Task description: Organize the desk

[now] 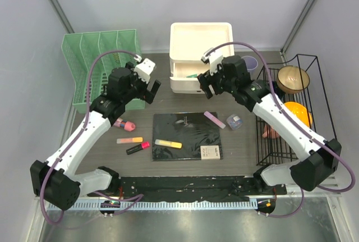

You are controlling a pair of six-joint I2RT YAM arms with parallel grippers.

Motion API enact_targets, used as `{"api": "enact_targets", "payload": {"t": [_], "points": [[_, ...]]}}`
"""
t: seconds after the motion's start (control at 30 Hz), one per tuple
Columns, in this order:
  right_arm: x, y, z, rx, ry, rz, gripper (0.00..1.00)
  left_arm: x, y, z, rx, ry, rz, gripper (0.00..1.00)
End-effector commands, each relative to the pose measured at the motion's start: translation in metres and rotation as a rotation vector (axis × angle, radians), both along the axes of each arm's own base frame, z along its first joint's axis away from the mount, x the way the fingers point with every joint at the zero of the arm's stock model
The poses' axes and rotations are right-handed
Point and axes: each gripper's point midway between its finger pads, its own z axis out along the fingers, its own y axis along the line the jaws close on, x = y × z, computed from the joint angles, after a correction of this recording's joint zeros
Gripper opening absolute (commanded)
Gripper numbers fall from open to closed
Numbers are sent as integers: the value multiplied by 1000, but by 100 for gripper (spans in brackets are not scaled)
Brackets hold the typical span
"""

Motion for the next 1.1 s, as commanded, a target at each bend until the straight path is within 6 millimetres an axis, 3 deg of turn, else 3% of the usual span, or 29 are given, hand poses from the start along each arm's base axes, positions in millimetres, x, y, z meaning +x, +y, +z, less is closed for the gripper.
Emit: {"api": "enact_targets", "payload": {"t": [0.0,0.17,0.63,1.07], "points": [[2,13,0,168,-19,-72,81,3,6,13,-29,-64,31,100],[9,16,-19,172,-19,-128,81,2,11,6,-24,-63,54,100],[38,34,-30,177,-79,-255,82,-3,17,-9,1,-54,58,100],[55,46,-6,296,-158,-344,82,-3,20,-18,5,-46,64,100]]}}
